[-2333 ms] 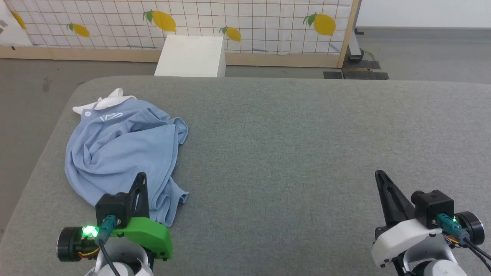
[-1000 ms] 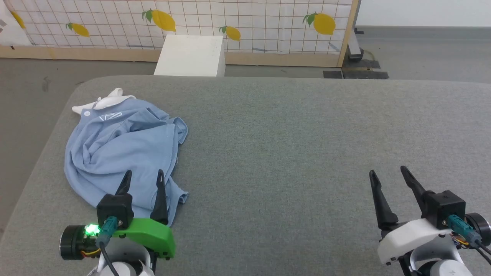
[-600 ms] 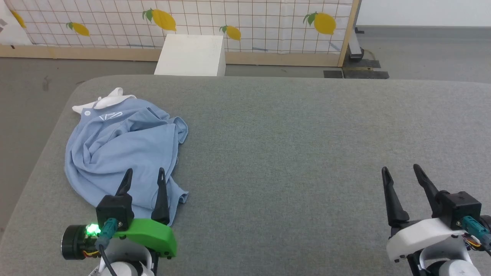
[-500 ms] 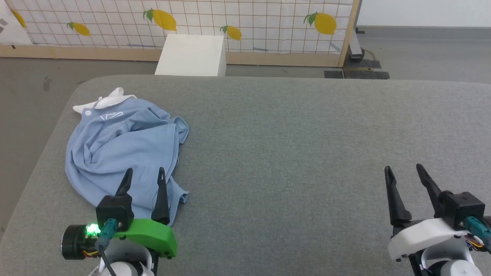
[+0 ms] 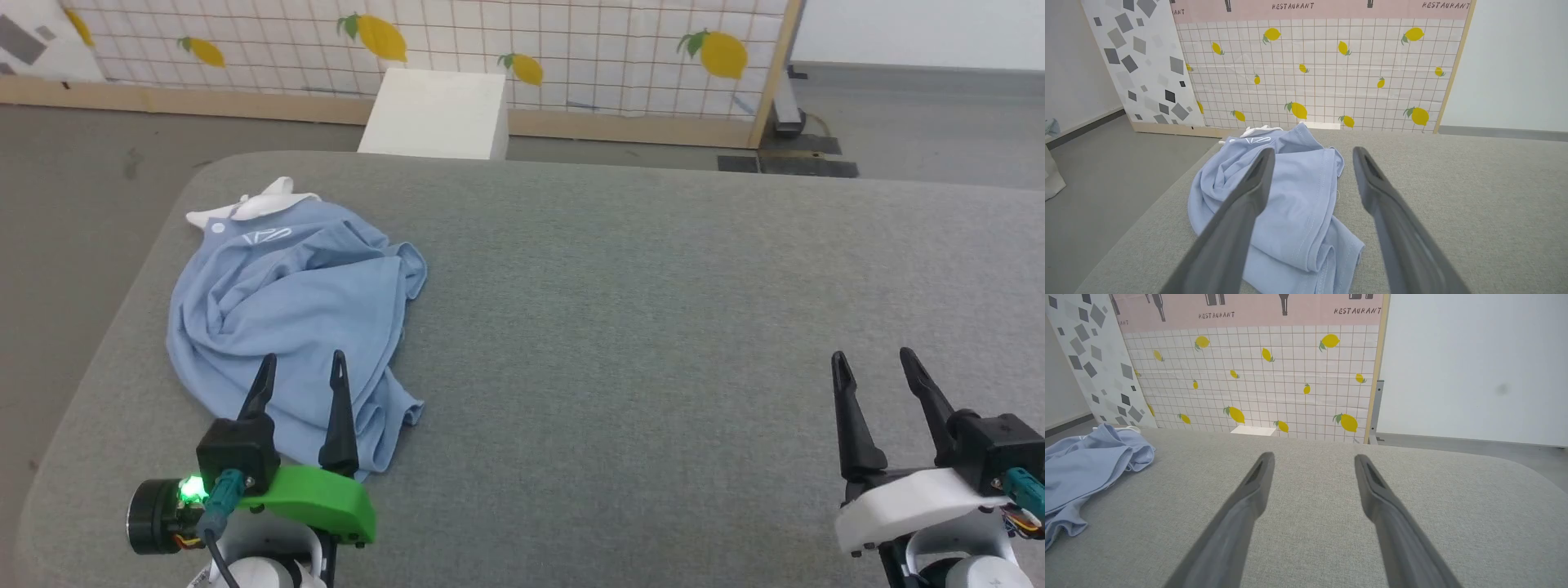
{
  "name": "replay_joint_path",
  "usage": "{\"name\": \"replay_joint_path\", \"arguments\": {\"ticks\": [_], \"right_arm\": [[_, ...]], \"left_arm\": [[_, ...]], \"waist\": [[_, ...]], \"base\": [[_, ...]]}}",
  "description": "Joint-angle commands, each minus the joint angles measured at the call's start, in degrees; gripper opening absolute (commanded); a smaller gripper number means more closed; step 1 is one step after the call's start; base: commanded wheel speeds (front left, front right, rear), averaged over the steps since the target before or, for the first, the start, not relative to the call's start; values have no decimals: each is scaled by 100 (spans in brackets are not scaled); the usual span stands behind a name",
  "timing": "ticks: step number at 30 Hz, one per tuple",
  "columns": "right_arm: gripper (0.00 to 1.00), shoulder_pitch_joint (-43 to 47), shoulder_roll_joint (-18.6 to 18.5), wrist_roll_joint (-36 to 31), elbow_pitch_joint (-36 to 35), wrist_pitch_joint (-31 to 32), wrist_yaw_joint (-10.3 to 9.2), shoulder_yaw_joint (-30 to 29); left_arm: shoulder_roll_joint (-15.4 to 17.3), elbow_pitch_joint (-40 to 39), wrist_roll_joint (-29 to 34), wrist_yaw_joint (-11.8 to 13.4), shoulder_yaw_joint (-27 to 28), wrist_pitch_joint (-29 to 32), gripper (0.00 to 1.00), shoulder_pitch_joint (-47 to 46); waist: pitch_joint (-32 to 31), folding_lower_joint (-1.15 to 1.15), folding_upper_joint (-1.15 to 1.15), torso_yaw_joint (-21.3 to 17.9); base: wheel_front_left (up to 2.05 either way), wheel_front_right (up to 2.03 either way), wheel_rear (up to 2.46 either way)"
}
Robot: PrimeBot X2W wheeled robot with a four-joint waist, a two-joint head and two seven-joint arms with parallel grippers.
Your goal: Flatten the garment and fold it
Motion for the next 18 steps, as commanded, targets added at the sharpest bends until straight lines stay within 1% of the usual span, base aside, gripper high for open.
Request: {"name": "replay_joint_path", "arguments": {"ticks": [1,18], "right_arm": [[100,45,3,36,-9,-70,-3,-13],[100,86,4,133,46,-285,-5,-5]], "left_arm": [[-7,-35,-101,38,0,-70,100,118],[-9,-114,-238,107,-21,-284,100,232]], "waist": [[-6,0,0,80],[16,0,0,869]], "base": [[0,0,0],[0,0,0]]}}
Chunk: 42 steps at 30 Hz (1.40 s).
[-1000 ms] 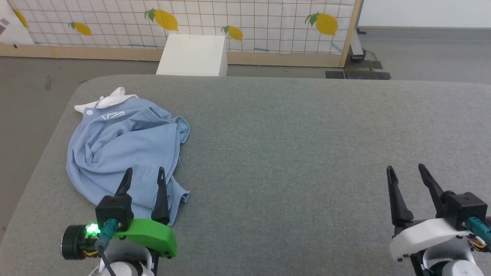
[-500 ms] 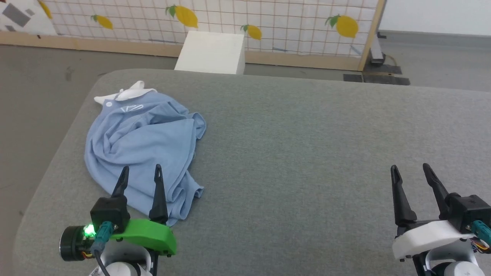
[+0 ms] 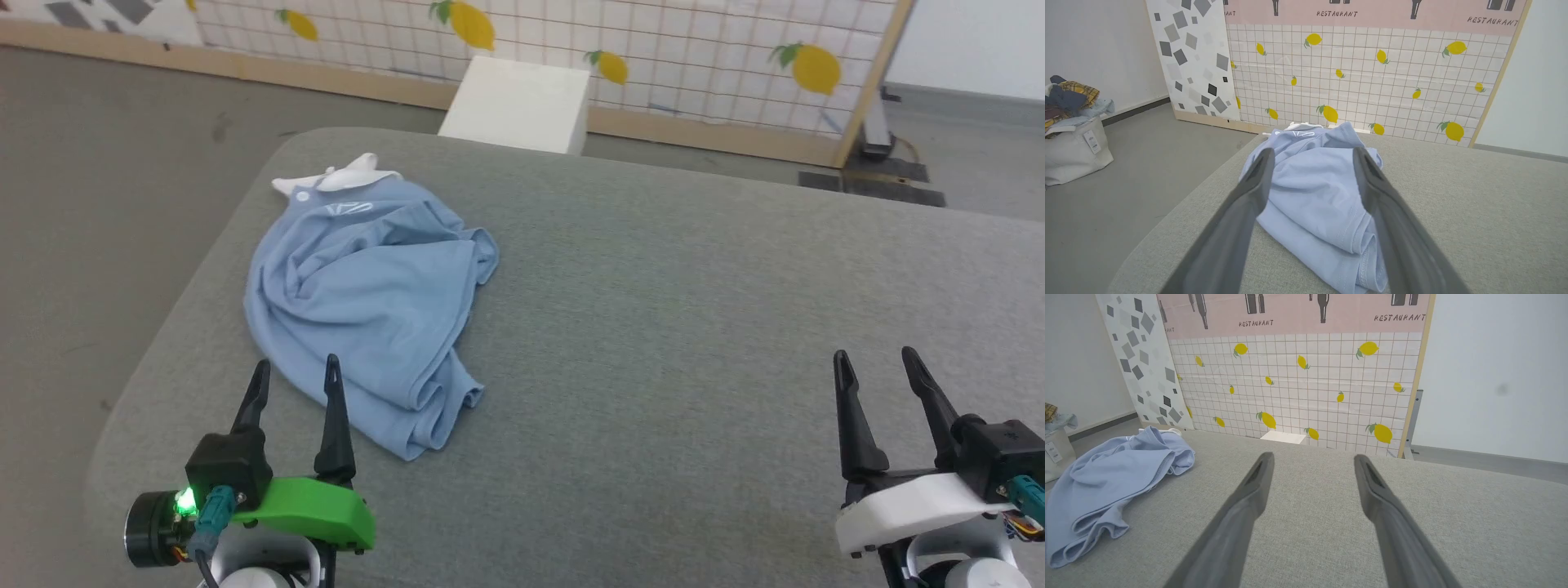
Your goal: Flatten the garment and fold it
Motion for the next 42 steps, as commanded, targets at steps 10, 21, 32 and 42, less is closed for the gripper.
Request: {"name": "replay_joint_path", "arguments": {"ticks": [10,21,32,42], "right_arm": [[100,81,3,164,58,-171,-5,-57],[100,145,4,292,103,-346,-6,-161],[100,180,4,404,141,-501,-7,-257],[100,181,5,445,127,-620,-8,-379]], "left_arm": [[-11,-50,-68,28,2,-174,100,188],[-13,-94,-167,18,13,-349,100,329],[-15,-121,-287,58,34,-503,100,455],[-17,-143,-379,94,-2,-620,100,487]], "waist": [[-8,0,0,620],[-71,0,0,1200],[-93,0,0,1474],[-41,0,0,1691]], "base": [[0,0,0],[0,0,0],[0,0,0],[0,0,0]]}}
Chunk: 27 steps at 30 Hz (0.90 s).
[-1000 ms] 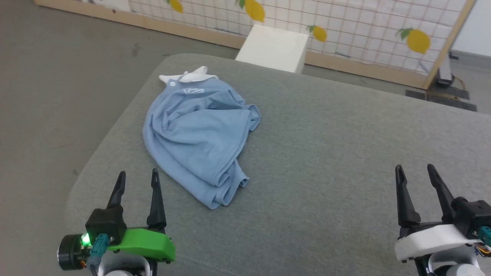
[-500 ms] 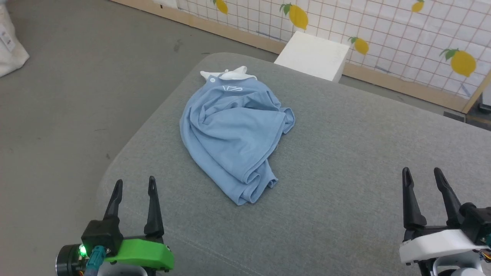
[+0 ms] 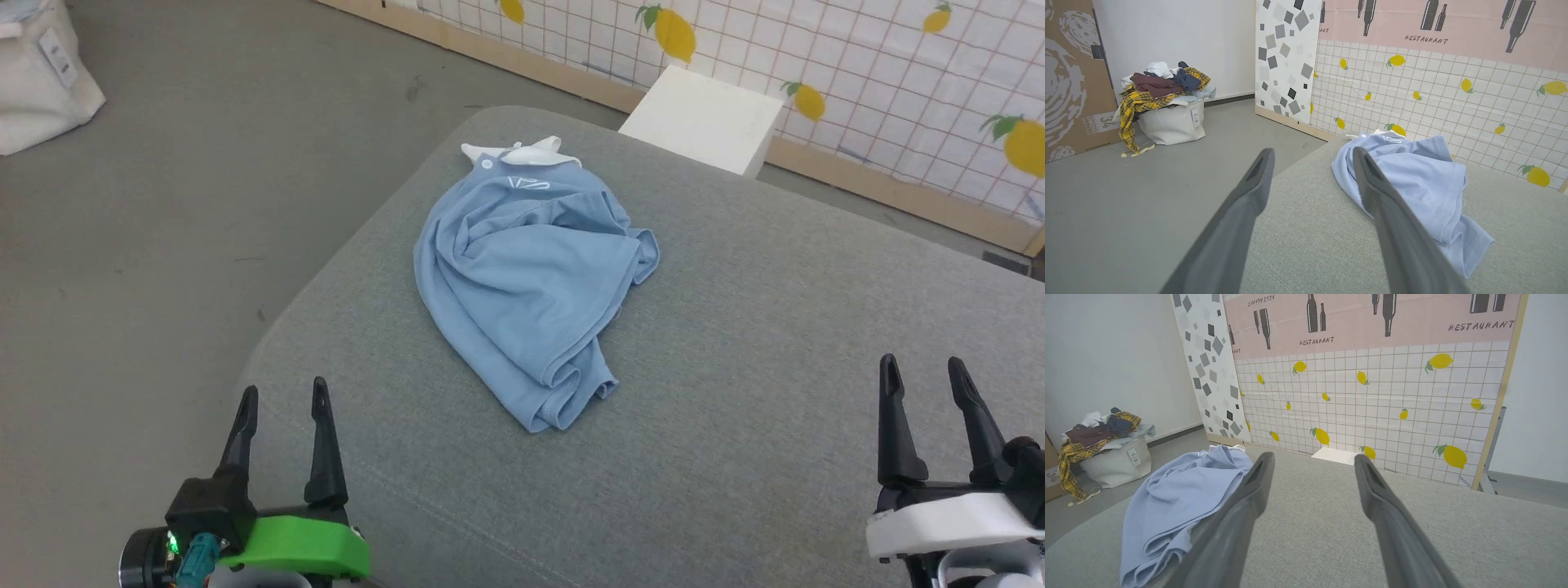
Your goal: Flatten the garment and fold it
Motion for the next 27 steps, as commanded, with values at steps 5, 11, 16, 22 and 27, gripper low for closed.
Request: {"name": "replay_joint_path", "arguments": {"ticks": [5,11,16,22,27], "right_arm": [[100,57,4,32,-43,-116,-8,-82],[100,32,4,10,-67,-184,-9,-133],[100,51,4,-11,-104,-184,-9,-132],[100,44,4,-30,-153,-184,-9,-154],[100,32,4,-28,-196,-184,-9,-200]], "left_arm": [[-17,-67,-88,81,-30,-105,100,101],[-18,-109,-160,147,-100,-172,100,104],[-18,-102,-78,122,-157,-172,100,110],[-18,-314,-123,75,-206,-172,100,-75],[11,-215,-307,-90,-328,-109,100,-555]], "waist": [[96,0,0,136],[173,0,0,227],[205,0,0,188],[286,0,0,169],[393,0,0,178]], "base": [[0,0,0],[0,0,0],[0,0,0],[0,0,0],[0,0,0]]}}
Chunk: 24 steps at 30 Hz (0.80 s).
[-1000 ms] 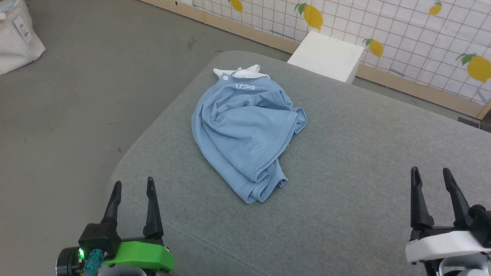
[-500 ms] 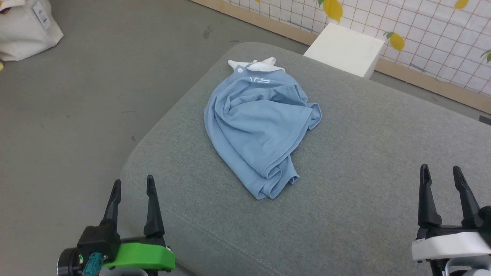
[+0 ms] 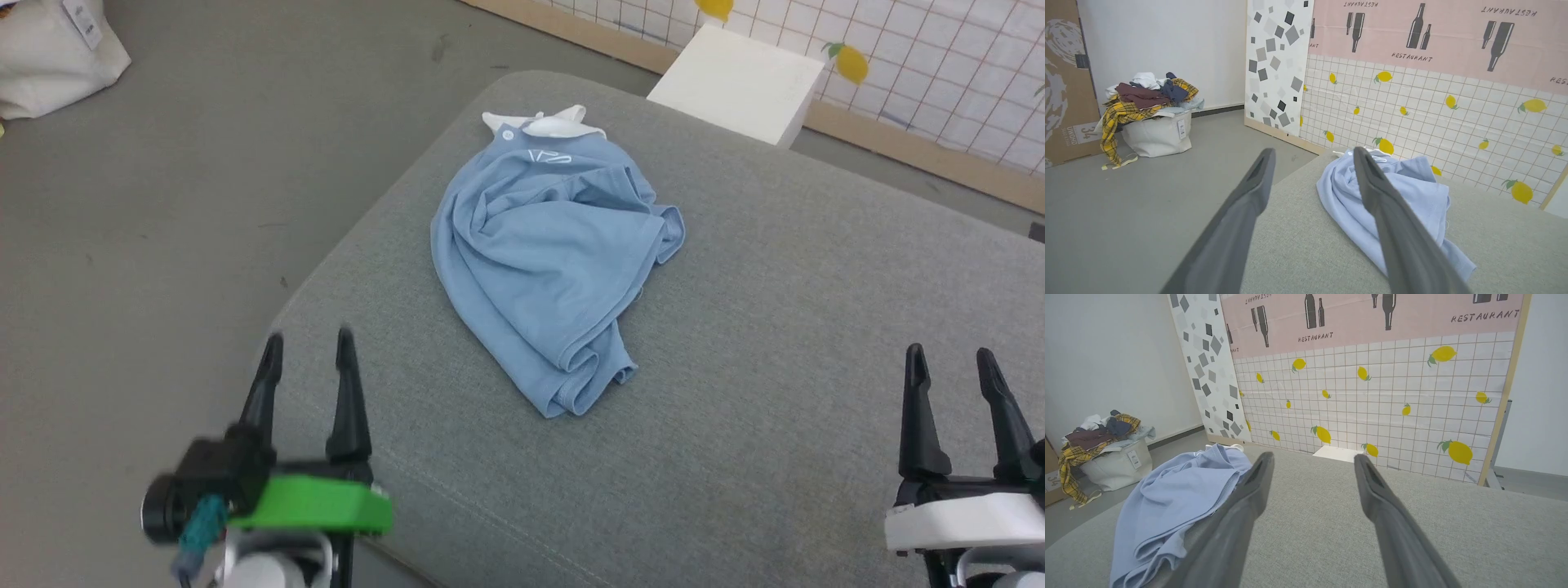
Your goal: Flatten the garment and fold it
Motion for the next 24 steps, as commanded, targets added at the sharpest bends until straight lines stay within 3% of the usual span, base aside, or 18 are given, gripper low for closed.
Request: {"name": "replay_joint_path", "arguments": {"ticks": [1,6,9,24], "right_arm": [[100,32,2,-17,-42,-34,-9,-30],[100,-1,2,-42,-91,-34,-9,-64],[100,-33,2,-65,-142,-34,-9,-98],[100,-328,2,-301,-324,-34,-9,-26]], "left_arm": [[8,-28,-78,-64,-12,105,100,-406],[238,-65,-81,-214,-67,818,100,-1382],[201,6,-412,-310,-24,1150,100,-2007],[577,1905,-860,-229,308,2760,100,-4169]], "waist": [[58,0,0,6],[215,0,0,-79],[331,0,0,-184],[1157,0,0,-1130]], "base": [[0,0,0],[0,0,0],[0,0,0],[0,0,0]]}}
